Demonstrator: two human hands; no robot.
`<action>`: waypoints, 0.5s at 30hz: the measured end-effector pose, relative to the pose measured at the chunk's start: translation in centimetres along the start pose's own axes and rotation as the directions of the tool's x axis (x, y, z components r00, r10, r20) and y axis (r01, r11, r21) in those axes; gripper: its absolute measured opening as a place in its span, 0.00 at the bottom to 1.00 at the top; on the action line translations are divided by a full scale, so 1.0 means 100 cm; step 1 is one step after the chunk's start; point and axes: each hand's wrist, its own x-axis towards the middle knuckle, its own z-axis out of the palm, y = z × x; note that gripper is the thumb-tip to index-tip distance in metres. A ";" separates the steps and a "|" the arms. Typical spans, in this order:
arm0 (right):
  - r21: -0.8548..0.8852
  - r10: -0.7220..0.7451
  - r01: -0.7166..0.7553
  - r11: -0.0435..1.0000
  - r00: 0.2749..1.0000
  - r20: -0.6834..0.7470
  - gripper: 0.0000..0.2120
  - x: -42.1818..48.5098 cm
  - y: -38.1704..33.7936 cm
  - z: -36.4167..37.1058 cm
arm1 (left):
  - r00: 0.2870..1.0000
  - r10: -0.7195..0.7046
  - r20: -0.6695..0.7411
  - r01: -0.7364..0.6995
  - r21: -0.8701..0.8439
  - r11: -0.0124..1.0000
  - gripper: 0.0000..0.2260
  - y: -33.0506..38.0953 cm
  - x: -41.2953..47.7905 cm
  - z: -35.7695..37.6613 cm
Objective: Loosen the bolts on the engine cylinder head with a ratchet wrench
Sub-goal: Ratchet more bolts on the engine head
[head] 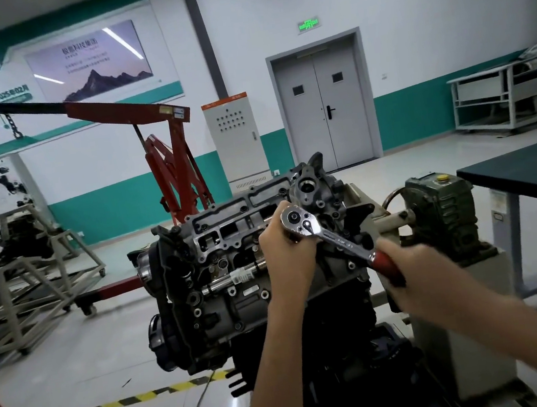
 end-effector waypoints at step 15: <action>-0.223 -0.115 0.118 0.968 0.993 0.028 0.09 0.021 0.013 -0.032 | 0.981 -0.021 0.192 0.008 0.064 0.998 0.22 0.000 0.014 -0.011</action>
